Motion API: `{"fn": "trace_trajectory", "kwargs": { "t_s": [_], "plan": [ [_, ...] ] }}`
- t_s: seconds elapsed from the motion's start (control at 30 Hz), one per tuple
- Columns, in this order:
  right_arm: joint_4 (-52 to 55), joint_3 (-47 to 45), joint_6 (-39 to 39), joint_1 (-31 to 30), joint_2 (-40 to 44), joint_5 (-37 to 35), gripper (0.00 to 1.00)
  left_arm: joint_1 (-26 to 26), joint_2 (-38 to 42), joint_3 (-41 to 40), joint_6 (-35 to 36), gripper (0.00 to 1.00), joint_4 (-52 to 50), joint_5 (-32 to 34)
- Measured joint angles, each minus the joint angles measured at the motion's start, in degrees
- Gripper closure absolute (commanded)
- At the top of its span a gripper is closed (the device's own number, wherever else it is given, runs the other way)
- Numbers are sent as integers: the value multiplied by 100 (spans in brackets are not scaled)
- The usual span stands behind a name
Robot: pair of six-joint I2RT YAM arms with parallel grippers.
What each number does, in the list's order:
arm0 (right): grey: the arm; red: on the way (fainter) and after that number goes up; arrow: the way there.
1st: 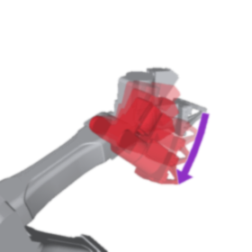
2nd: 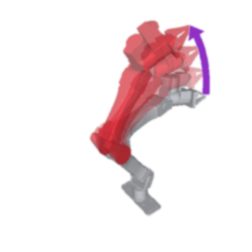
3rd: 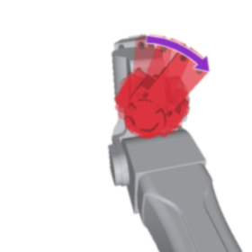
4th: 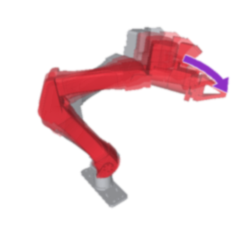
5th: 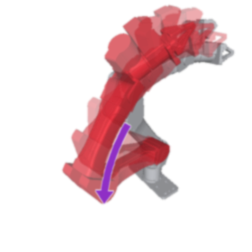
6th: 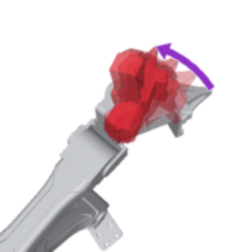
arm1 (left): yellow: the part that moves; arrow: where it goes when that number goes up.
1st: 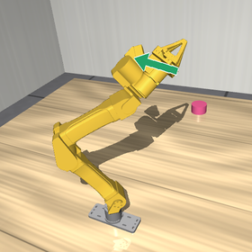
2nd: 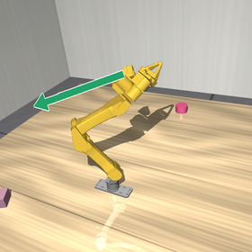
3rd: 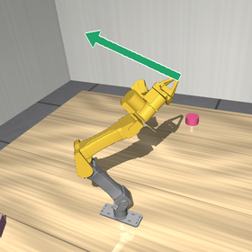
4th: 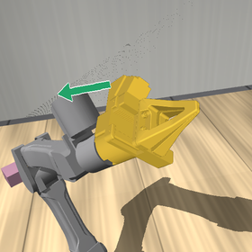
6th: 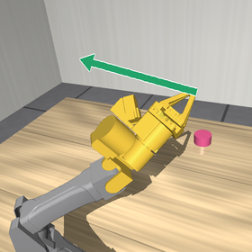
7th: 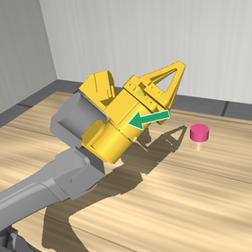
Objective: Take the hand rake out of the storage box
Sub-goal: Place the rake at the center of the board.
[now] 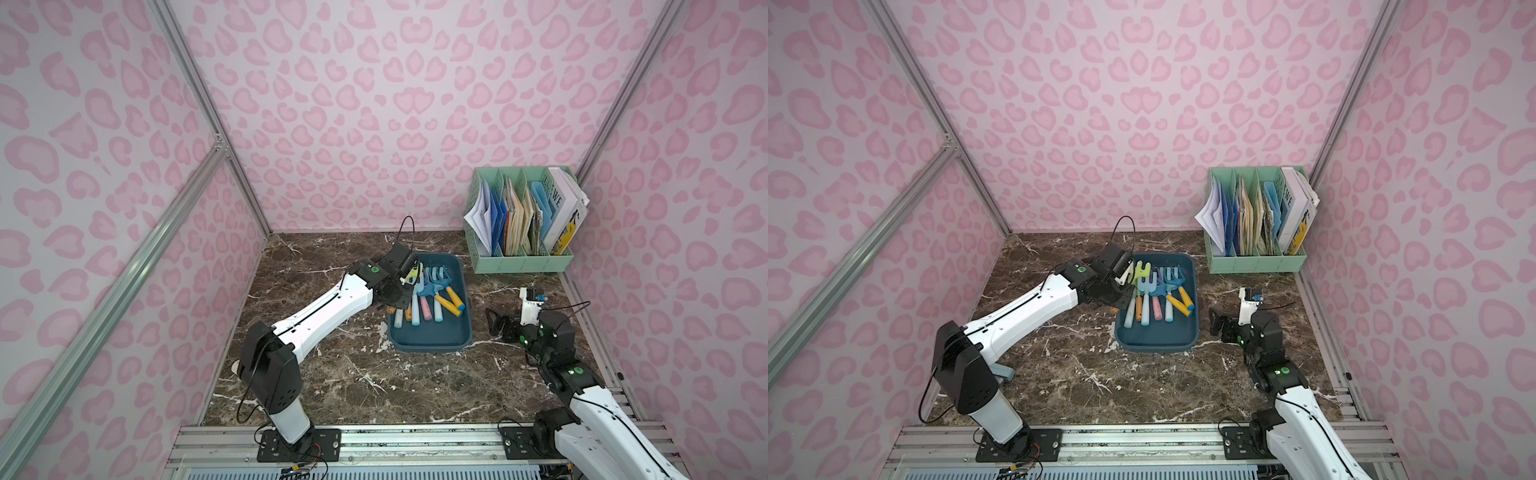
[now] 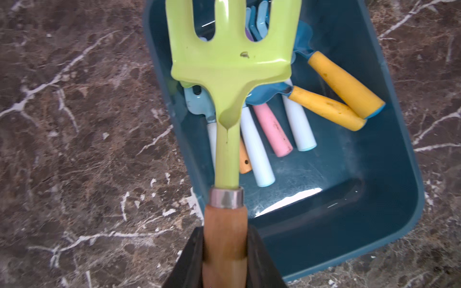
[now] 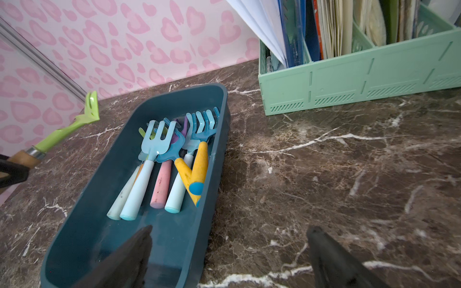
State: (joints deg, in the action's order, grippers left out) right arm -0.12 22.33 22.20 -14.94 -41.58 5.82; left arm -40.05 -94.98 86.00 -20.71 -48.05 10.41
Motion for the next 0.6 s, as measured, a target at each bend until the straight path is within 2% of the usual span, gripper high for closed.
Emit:
{"fn": "trace_trajectory", "kwargs": {
  "t_s": [0.33, 0.6],
  "plan": [
    [-50, 109, -107, -7, -120, 162, 1, 433, 999, -1115, -225, 79, 330, 715],
    [-15, 109, -125, -7, -52, 197, 1, 778, 1172, -1727, -354, 79, 809, 883]
  ]
}}
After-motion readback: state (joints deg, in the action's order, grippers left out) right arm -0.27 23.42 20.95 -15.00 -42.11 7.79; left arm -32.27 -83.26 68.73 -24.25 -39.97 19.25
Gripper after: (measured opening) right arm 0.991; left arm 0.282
